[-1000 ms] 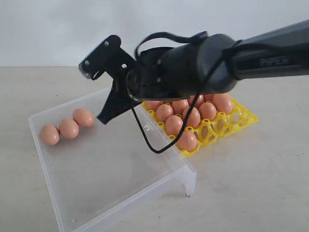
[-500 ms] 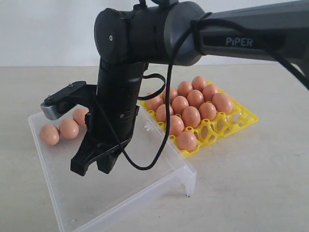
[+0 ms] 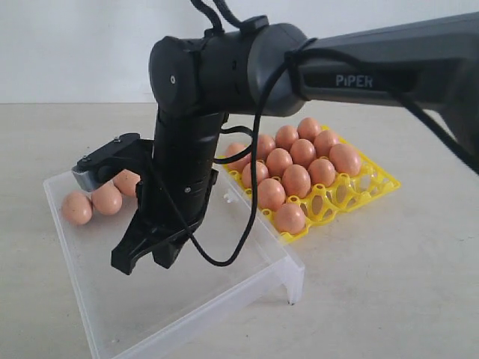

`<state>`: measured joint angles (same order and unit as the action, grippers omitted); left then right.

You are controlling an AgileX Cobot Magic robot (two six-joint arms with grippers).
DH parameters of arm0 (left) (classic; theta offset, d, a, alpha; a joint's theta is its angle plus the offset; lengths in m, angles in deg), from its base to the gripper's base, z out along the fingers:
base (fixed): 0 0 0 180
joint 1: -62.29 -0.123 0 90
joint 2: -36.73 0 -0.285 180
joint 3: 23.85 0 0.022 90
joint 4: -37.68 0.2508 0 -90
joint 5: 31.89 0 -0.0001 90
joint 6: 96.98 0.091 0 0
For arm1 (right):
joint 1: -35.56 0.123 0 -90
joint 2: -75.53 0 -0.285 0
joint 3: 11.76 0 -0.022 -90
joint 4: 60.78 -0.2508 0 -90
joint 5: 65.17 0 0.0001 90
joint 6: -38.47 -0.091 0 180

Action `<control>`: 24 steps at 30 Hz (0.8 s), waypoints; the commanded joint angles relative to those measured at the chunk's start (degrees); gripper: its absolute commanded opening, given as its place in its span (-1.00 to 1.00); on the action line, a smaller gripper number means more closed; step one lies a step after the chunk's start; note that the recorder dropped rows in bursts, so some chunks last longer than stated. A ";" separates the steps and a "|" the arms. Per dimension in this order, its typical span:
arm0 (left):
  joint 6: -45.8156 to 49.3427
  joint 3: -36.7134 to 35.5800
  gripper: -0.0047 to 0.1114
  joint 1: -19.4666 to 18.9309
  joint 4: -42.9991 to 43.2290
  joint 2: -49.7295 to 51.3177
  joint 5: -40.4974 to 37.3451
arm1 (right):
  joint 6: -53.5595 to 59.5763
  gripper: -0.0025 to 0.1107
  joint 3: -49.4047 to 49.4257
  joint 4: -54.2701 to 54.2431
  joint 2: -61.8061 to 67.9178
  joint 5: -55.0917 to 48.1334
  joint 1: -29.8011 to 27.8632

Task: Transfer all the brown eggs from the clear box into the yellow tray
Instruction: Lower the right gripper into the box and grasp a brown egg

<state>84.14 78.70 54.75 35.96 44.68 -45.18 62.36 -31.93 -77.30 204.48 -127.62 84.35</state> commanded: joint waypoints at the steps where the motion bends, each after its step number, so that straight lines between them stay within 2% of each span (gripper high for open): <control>1: 0.03 0.24 -0.99 0.19 -0.31 -0.17 0.00 | -2.14 -0.96 0.23 0.11 1.96 -1.98 -0.19; 3: 0.03 0.24 -0.99 0.19 -0.31 -0.17 0.00 | -3.66 -0.96 0.23 0.33 2.55 -7.52 -0.19; 10: 0.03 0.24 -0.99 0.19 -0.31 -0.17 0.00 | -4.50 -0.96 3.04 -5.80 1.21 -7.52 0.83; 15: 0.03 0.24 -0.99 0.19 -0.31 -0.17 0.00 | -1.96 -0.96 8.98 -5.07 0.05 -7.52 4.45; 19: 0.03 0.24 -0.99 0.19 -0.31 -0.17 0.00 | -1.08 -0.96 9.04 -5.31 -0.06 -7.39 5.07; 24: 0.03 0.24 -0.99 0.19 -0.31 -0.17 0.00 | -1.09 -0.96 6.43 0.80 -0.69 8.50 4.97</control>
<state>84.14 78.70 54.75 35.96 44.68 -45.18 60.67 -23.87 -79.86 205.01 -126.51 89.52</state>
